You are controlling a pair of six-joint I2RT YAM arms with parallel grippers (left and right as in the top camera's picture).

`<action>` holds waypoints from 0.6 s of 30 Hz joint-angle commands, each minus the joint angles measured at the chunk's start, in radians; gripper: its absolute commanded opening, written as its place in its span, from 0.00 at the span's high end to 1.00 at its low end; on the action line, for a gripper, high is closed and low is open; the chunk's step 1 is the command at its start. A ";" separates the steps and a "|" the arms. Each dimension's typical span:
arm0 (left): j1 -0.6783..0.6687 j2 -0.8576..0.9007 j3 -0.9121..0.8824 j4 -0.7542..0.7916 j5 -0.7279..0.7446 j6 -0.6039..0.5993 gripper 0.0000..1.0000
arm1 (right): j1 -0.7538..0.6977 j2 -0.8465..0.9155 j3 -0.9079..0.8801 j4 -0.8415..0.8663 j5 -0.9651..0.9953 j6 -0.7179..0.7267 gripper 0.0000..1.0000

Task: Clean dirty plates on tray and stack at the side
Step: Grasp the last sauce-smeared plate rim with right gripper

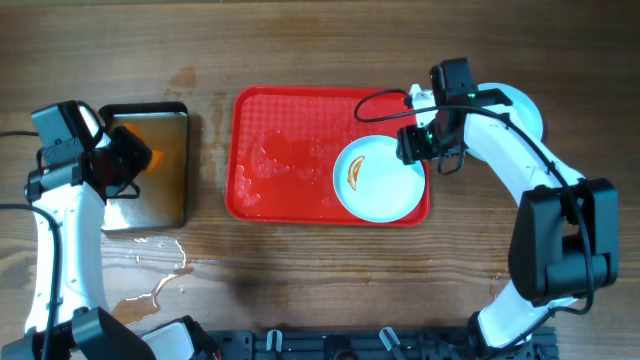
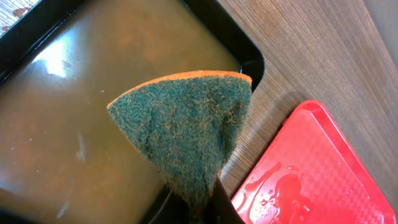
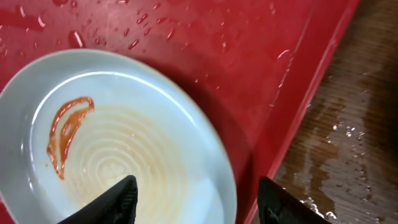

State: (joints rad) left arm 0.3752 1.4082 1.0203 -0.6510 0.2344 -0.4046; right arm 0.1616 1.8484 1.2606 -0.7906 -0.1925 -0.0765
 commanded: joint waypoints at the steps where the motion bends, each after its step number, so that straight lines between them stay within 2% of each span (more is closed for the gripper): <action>1: 0.003 -0.005 -0.006 0.006 0.012 0.005 0.96 | 0.004 0.014 -0.014 -0.013 -0.033 -0.030 0.38; 11: 0.003 -0.005 -0.006 0.008 0.013 0.005 0.96 | 0.004 0.031 -0.058 0.021 -0.048 -0.054 0.38; 18: 0.003 -0.005 -0.006 0.007 0.013 0.005 0.96 | 0.005 0.031 -0.059 -0.040 -0.055 0.017 0.41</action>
State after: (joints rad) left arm 0.3752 1.4082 1.0203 -0.6510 0.2344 -0.4046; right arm 0.1616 1.8610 1.2098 -0.8120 -0.2234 -0.0944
